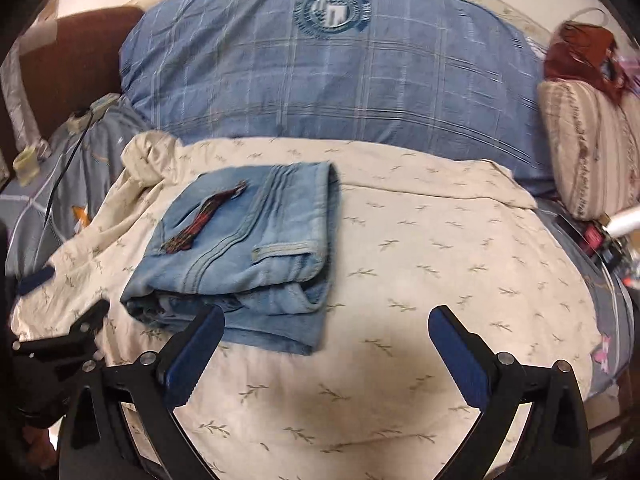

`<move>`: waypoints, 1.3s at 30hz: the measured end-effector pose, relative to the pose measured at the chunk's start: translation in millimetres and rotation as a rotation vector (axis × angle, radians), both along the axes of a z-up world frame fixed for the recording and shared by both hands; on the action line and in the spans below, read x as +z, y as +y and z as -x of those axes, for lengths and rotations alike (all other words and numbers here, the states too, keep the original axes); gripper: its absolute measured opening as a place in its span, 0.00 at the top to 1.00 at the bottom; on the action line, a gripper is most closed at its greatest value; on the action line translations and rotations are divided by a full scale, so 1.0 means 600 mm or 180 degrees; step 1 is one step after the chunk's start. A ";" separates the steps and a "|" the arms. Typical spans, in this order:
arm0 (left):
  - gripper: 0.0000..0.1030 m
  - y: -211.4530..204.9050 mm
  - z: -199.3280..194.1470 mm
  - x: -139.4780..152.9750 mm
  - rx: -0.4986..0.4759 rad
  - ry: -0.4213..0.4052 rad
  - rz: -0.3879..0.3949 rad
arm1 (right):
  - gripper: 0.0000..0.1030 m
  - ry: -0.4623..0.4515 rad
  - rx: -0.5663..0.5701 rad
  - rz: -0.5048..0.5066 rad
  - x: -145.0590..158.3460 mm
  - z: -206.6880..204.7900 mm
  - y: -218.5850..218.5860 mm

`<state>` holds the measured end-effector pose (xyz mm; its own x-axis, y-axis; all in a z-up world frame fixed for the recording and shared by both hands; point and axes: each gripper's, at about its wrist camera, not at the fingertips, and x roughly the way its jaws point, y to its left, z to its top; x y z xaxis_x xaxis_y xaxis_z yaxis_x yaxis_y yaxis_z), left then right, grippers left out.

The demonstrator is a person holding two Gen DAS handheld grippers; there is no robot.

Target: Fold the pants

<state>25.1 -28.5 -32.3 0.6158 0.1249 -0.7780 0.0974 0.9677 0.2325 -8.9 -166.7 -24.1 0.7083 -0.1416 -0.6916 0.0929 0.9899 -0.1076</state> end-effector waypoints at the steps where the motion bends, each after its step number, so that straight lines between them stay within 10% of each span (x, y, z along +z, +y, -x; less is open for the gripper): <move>1: 0.29 0.004 0.001 0.001 -0.0010 0.0079 0.0112 | 0.01 -0.0017 -0.0047 -0.0039 0.004 0.004 -0.008; 17: 0.29 -0.013 0.054 0.038 -0.0400 0.0262 0.0644 | 0.01 -0.0065 -0.0229 -0.0262 0.011 0.050 -0.052; 24: 0.28 -0.020 0.076 0.093 -0.0445 -0.0095 0.0742 | 0.01 -0.0007 -0.0292 -0.0354 0.000 0.052 -0.065; 39: 0.28 -0.036 0.062 0.069 -0.0510 -0.0009 0.0491 | 0.01 0.0079 -0.0356 -0.0372 -0.019 0.060 -0.072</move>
